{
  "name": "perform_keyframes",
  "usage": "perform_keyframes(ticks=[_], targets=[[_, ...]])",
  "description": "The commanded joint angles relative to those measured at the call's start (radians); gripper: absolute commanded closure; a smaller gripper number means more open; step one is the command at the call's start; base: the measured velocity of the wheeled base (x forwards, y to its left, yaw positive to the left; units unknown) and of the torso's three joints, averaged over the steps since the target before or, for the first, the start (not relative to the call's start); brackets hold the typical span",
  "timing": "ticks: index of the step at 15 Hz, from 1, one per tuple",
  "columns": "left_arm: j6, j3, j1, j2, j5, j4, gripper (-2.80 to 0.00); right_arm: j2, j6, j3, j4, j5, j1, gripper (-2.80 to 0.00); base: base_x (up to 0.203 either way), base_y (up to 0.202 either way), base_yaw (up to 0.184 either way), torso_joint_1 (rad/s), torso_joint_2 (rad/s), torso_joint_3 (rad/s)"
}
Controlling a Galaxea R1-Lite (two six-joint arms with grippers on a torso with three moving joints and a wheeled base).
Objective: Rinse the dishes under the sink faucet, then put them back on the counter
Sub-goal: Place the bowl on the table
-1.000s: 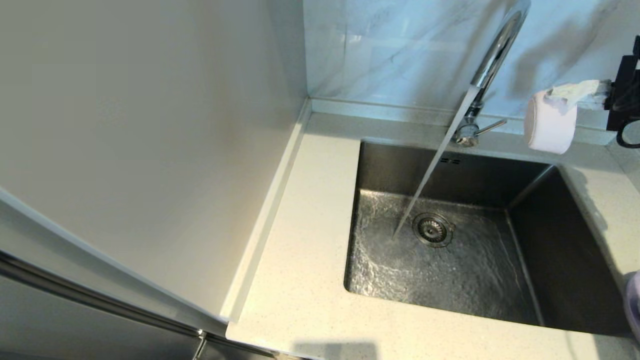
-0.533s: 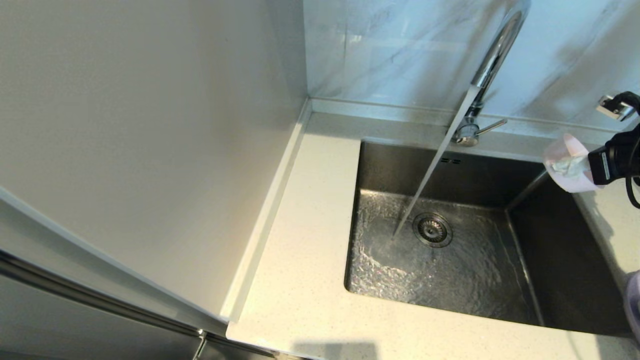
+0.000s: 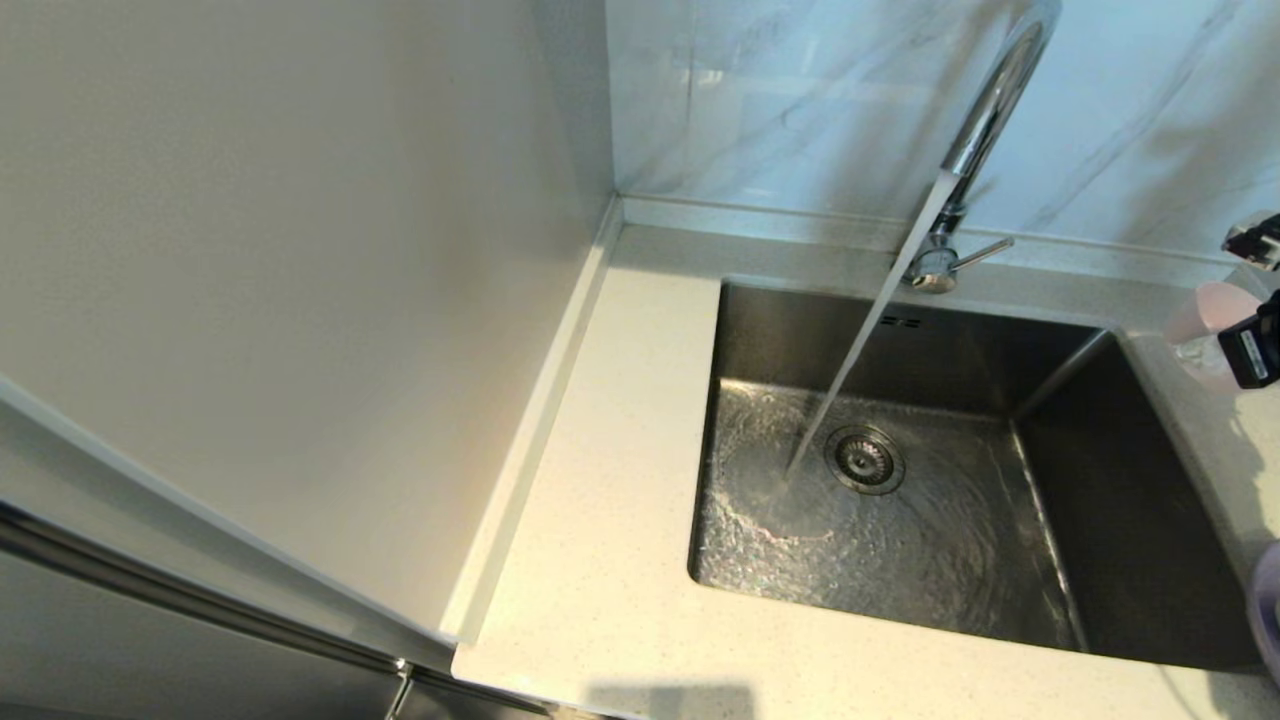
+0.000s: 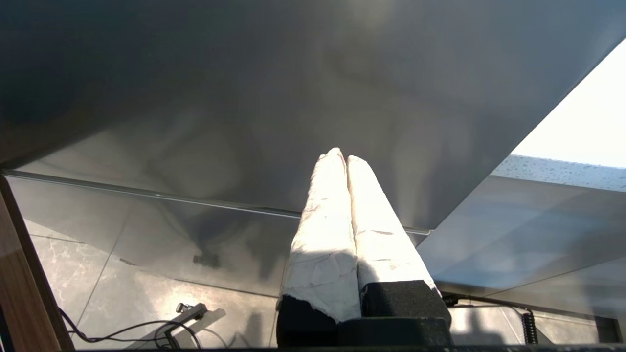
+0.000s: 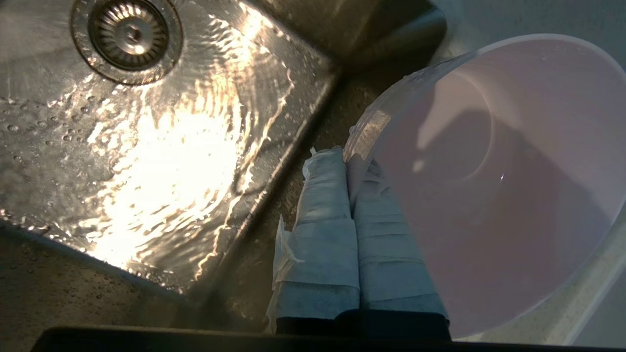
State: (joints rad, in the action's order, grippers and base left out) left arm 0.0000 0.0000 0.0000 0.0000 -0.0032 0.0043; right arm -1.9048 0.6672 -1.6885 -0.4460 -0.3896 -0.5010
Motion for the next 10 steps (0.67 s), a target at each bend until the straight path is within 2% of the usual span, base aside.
perform_keyframes(ticks=[1,10], targets=[[0.000,0.000,0.000,0.000,0.000,0.000,0.00,-0.034,0.005,-0.003,-0.003,0.008,-0.016,0.00,0.000,0.000,0.000,0.000,0.00,0.000],[0.000,0.000,0.000,0.000,0.000,0.000,0.00,-0.116,0.021,-0.028,-0.004,0.098,-0.082,0.00,0.000,0.000,0.000,0.000,0.00,0.000]])
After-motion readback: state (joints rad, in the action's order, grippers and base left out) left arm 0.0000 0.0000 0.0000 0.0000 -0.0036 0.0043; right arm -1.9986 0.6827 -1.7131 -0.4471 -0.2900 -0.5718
